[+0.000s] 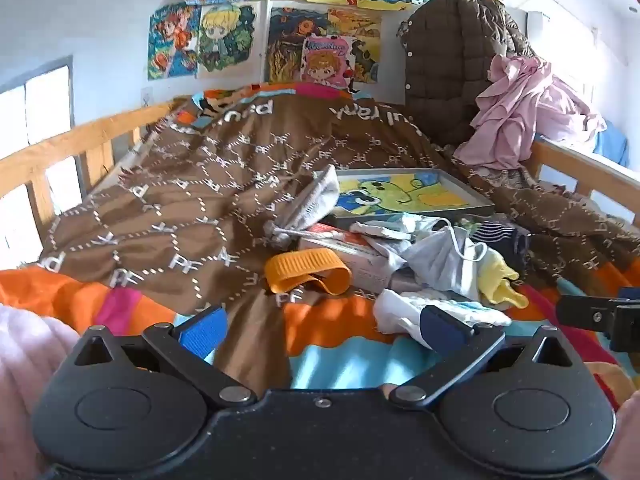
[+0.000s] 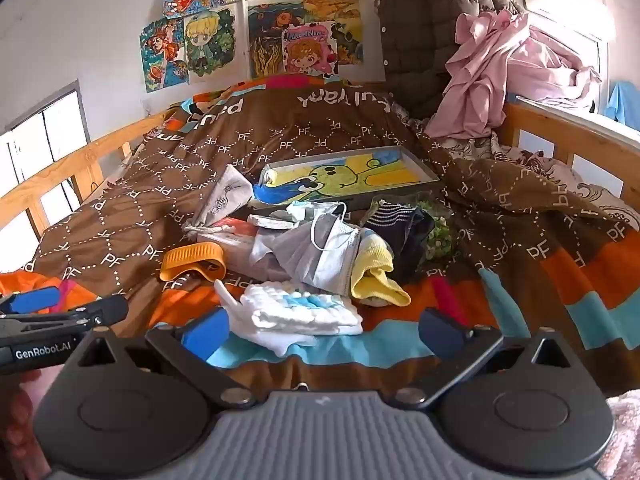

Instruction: Organize soft objects

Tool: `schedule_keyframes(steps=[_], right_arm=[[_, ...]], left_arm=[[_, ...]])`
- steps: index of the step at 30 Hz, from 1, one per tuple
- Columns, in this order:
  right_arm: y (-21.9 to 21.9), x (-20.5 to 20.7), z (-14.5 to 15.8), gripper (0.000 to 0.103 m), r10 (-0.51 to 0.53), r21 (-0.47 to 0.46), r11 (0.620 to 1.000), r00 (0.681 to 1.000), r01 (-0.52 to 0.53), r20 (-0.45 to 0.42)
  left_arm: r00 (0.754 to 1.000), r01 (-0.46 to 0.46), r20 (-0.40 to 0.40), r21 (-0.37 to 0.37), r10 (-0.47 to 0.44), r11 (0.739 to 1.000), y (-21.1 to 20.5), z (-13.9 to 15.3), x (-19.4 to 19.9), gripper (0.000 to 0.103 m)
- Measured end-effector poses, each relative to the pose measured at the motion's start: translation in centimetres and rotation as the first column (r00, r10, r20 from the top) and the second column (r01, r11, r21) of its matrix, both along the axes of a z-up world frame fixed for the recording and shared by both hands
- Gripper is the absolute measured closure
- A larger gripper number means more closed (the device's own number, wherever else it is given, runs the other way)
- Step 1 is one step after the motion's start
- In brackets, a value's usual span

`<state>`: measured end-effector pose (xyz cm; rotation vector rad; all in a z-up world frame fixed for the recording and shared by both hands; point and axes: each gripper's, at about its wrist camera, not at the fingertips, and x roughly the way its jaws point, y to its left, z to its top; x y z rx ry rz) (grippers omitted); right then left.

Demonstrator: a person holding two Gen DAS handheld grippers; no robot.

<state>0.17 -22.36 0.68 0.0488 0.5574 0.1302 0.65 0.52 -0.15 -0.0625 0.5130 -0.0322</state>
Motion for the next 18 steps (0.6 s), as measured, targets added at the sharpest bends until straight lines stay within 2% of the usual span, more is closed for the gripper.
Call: schedule_keyframes(steps=[1, 7, 18], right_arm=[[0.01, 0.02, -0.01, 0.0, -0.001, -0.002, 1.0, 1.0, 0.001, 0.001], [-0.08, 0.02, -0.08, 0.0, 0.001, 0.007, 1.0, 1.0, -0.001, 0.004], [-0.04, 0.03, -0.11, 0.0, 0.001, 0.012, 1.0, 1.0, -0.001, 0.006]], left_arm=[[1.0, 0.003, 0.0, -0.019, -0.003, 1.0, 0.34, -0.12, 0.11, 0.001], [1.0, 0.004, 0.023, 0.016, -0.004, 1.0, -0.38, -0.04, -0.35, 0.001], [1.0, -0.003, 0.023, 0.017, 0.003, 1.0, -0.29, -0.08, -0.38, 0.001]])
